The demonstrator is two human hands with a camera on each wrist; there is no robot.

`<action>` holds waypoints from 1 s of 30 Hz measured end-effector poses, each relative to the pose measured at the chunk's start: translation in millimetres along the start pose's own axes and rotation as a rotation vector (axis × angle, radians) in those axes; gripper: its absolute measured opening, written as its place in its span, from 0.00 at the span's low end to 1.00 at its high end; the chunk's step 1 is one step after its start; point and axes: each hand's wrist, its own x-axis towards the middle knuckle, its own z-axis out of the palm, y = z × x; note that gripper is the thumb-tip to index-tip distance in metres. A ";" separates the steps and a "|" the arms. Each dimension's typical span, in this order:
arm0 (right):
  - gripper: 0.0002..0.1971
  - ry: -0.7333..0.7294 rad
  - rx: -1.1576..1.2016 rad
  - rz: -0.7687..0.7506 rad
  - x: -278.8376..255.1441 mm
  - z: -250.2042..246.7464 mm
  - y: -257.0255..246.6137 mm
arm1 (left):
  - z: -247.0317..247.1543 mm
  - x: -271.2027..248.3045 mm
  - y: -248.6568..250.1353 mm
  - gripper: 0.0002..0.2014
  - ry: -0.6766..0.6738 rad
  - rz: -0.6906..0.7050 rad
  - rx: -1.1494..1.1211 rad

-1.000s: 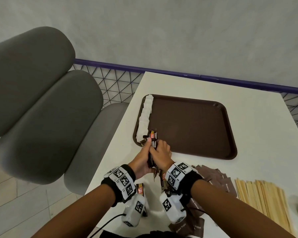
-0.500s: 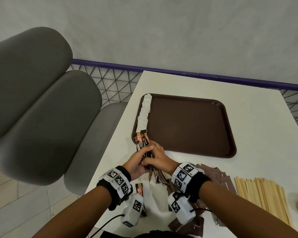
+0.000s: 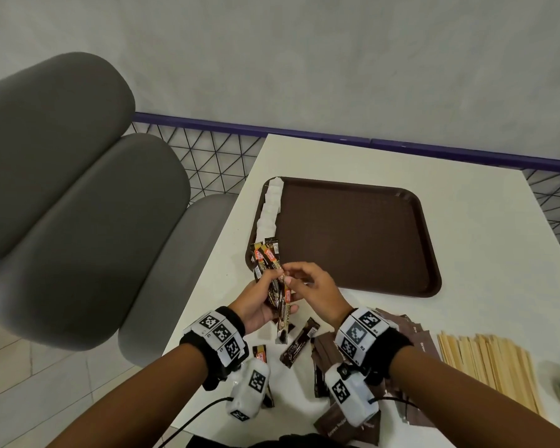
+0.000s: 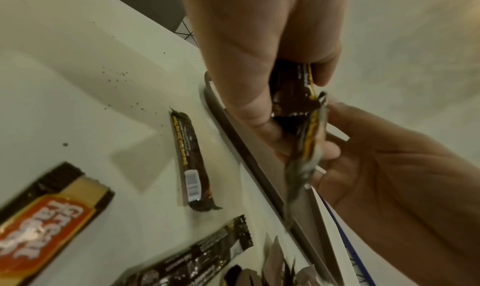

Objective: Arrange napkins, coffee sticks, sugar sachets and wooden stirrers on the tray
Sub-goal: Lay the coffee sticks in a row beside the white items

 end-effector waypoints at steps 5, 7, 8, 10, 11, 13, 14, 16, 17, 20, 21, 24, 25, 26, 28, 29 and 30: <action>0.08 0.017 0.055 0.028 7.7 -1.4 -2.6 | 0.7 0.6 -0.2 0.20 -0.007 -0.015 0.037; 0.08 0.040 0.145 0.047 11.8 -3.2 -2.9 | 1.4 1.1 -0.1 0.20 -0.002 -0.018 0.038; 0.08 0.064 0.207 0.060 13.3 -3.7 -4.3 | 1.6 1.1 0.2 0.18 0.002 -0.021 0.036; 0.07 0.123 0.304 0.095 16.7 -7.4 -5.1 | 0.1 0.9 0.8 0.13 0.019 -0.027 0.043; 0.07 0.139 0.347 0.114 18.4 -10.3 -5.1 | -1.5 1.0 1.4 0.11 0.032 -0.025 0.047; 0.07 0.146 0.371 0.132 22.9 -18.1 -5.4 | -5.1 1.4 3.8 0.09 0.069 -0.012 0.058; 0.07 0.154 0.332 0.130 26.4 -22.7 -5.6 | -7.0 1.7 5.8 0.08 0.091 -0.002 0.060; 0.07 0.184 0.232 0.105 36.1 -33.7 -6.1 | -11.2 2.8 11.4 0.08 0.129 0.017 0.053; 0.07 0.201 0.199 0.091 42.6 -39.7 -6.7 | -13.6 3.4 14.8 0.09 0.142 0.026 0.046; 0.10 0.262 0.097 0.067 67.1 -58.0 -6.8 | -20.1 5.2 26.9 0.11 0.160 0.058 0.023; 0.11 0.276 0.070 0.063 76.4 -63.5 -6.6 | -21.9 6.3 31.4 0.11 0.165 0.068 0.013; 0.14 0.332 0.013 0.063 106.9 -76.7 -4.6 | -27.0 11.5 44.7 0.12 0.195 0.105 -0.020; 0.14 0.366 0.009 0.076 118.1 -80.1 -3.7 | -28.5 13.4 49.1 0.11 0.209 0.116 -0.032; 0.14 0.405 0.015 0.093 129.3 -82.8 -2.6 | -30.3 15.2 52.9 0.11 0.227 0.125 -0.044; 0.14 0.481 0.034 0.133 152.8 -87.0 -0.8 | -34.4 18.7 59.7 0.09 0.254 0.144 -0.068; 0.14 0.512 0.034 0.153 164.5 -88.3 0.3 | -36.3 20.1 62.2 0.09 0.262 0.152 -0.077; 0.14 0.537 0.032 0.170 176.1 -89.0 1.5 | -38.3 21.7 64.2 0.09 0.268 0.159 -0.079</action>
